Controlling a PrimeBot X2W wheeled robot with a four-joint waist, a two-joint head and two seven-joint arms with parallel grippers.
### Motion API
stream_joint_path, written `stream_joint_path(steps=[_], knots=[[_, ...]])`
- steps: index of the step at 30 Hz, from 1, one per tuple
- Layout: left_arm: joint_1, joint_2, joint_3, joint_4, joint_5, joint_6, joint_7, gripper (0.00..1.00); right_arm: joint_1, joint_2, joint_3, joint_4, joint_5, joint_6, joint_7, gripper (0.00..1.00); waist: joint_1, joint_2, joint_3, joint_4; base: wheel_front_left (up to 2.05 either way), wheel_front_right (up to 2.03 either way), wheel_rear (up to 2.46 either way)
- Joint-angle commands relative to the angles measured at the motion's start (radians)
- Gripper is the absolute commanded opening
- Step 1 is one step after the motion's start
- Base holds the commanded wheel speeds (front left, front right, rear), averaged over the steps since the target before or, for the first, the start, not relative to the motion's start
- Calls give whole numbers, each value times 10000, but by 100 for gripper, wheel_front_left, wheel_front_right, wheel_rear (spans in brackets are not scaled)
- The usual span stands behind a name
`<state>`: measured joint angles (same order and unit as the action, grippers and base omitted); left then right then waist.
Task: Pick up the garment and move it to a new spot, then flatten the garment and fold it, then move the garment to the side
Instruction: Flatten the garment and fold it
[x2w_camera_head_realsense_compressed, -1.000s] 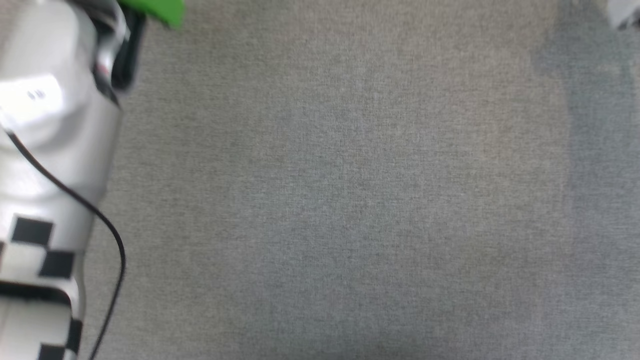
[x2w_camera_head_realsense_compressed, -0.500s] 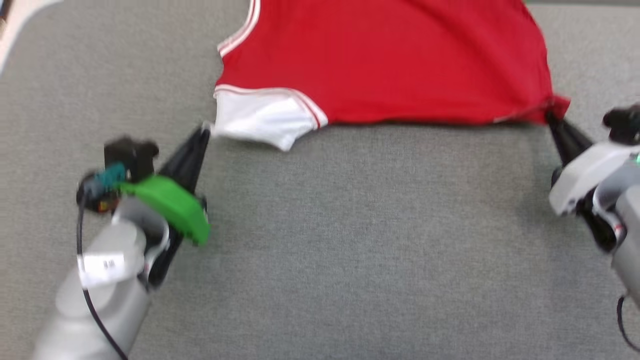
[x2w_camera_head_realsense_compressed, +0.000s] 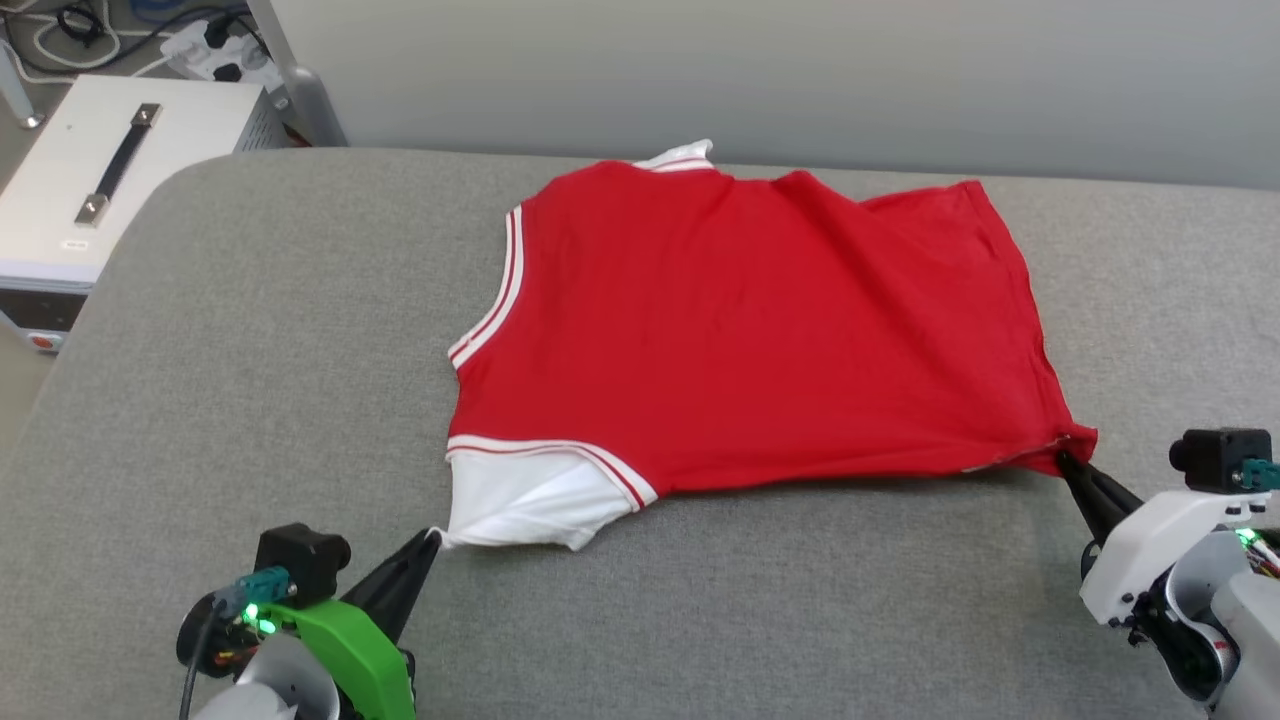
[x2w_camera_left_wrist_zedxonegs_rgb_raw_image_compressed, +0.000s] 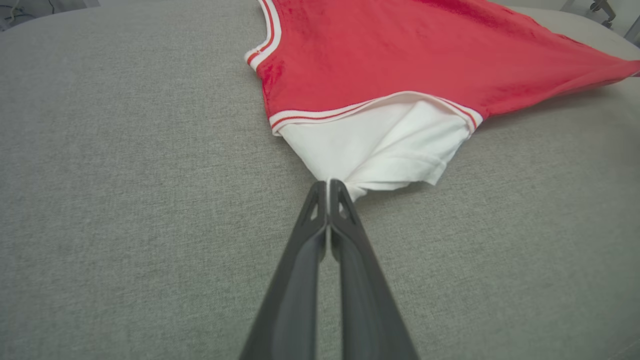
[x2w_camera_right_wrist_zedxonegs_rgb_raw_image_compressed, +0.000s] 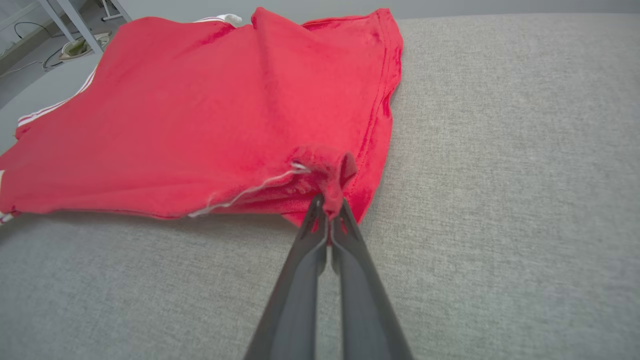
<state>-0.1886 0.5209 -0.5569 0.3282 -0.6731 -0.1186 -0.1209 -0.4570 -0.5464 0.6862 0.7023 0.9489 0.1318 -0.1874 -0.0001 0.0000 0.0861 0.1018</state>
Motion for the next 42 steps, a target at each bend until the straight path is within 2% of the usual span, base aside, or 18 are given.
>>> stream_joint_path(steps=[1, 8, 18, 25, 32, 42], knots=[[267, 141, -25, -173, -125, 22, 44, 0, 271, -118, -36, -108, 147, -11, 40, 0, 1, 0, -537, -33, 0, 0, 0], [1380, 573, -337, -1301, -264, 73, 415, 0, 1551, -520, -361, -557, 665, -11, 360, 0, 1, 0, -1190, -34, 0, 0, 0], [2768, 1172, -574, -2684, -765, 199, 991, 0, 3394, -1102, -857, -1780, 893, -11, 1468, 0, 1, 0, -1788, -83, 0, 0, 0], [3749, 1853, -856, -3579, -1247, 193, 1727, 0, 5346, -1468, -2057, -3256, 672, -11, 2416, 0, 1, 0, -1972, -135, 0, 0, 0], [3752, 2095, -587, -4222, -1311, 358, 1614, 0, 6318, -1358, -3500, -4494, 97, -11, 2955, 0, 1, 0, -1827, -218, 0, 0, 0], [2035, 1935, -100, -4548, -1159, 381, 1778, 0, 6484, -564, -5570, -6219, -762, -11, 4498, 0, 1, 0, -1119, -376, 0, 0, 0]])
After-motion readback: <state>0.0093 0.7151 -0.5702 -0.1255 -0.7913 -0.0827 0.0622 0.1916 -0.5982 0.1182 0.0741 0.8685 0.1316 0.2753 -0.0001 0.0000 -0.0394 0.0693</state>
